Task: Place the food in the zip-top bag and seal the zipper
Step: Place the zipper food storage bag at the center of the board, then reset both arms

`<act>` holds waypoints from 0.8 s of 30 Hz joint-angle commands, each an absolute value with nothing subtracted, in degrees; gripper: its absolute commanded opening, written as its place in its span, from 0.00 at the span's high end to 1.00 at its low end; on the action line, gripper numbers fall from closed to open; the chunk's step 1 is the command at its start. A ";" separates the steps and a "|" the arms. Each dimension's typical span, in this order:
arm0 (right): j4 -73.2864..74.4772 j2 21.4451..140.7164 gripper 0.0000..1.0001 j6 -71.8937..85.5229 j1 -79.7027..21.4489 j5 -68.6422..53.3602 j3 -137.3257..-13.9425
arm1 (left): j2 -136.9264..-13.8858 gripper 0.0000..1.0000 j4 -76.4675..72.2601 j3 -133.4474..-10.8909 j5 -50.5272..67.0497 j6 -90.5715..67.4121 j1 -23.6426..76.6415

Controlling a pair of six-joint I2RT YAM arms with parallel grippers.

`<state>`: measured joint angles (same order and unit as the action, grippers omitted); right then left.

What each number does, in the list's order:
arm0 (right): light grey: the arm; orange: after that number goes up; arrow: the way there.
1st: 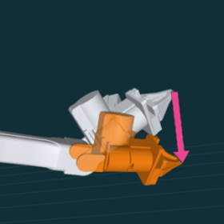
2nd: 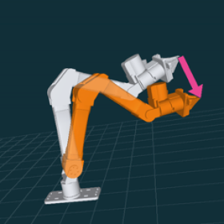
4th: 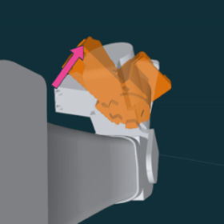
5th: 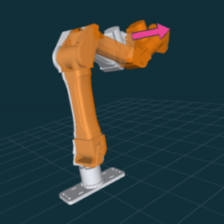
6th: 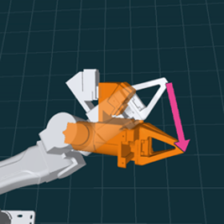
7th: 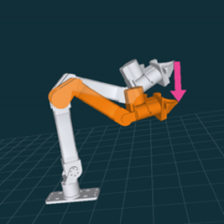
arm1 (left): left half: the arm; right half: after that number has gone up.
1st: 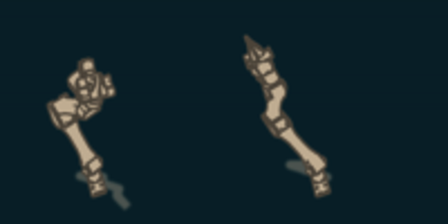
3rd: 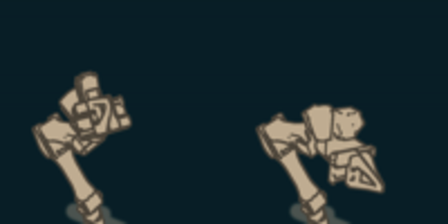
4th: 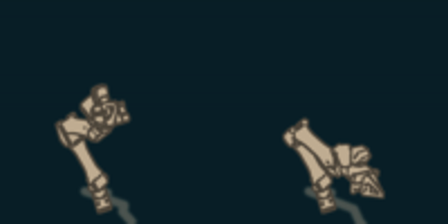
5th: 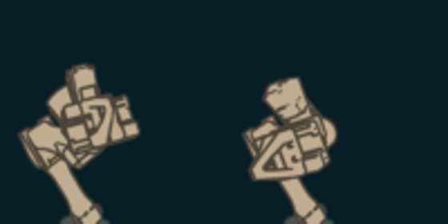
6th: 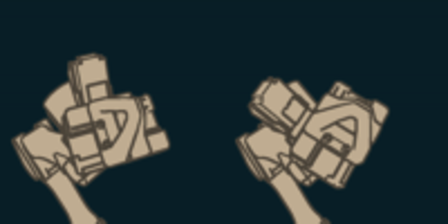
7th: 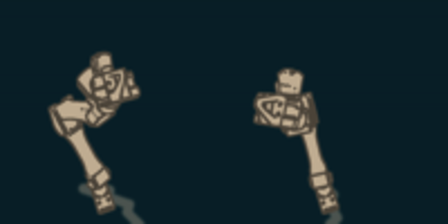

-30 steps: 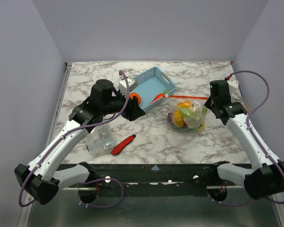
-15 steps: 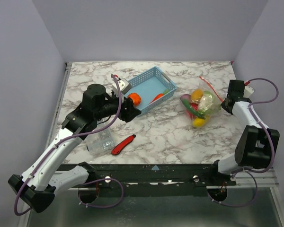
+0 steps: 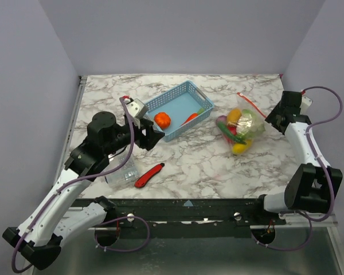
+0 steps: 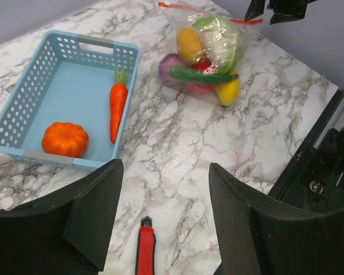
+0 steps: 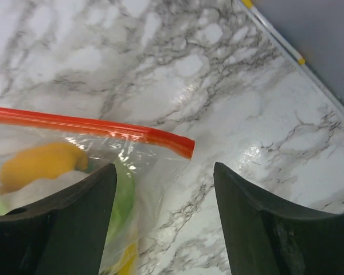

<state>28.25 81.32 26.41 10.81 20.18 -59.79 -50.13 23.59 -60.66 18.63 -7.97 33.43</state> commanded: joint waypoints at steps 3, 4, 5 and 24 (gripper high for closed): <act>37.79 74.17 0.08 24.71 1.50 26.68 -71.00 | -42.54 0.34 20.55 -60.34 11.67 -8.59 33.22; 38.44 73.43 0.01 24.72 -1.43 27.41 -72.09 | -41.23 0.34 20.81 -60.68 11.16 -8.70 33.18; 39.10 72.81 0.00 24.65 -4.23 27.58 -73.39 | -40.18 0.32 21.06 -61.17 10.48 -8.72 33.22; 30.57 37.52 0.00 26.06 -16.87 -4.32 -75.24 | -21.08 0.01 20.83 -66.97 -6.65 -8.41 33.18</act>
<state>31.70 40.84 25.80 -16.75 -2.28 -75.18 -23.81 21.06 -65.39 -0.69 -9.04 33.43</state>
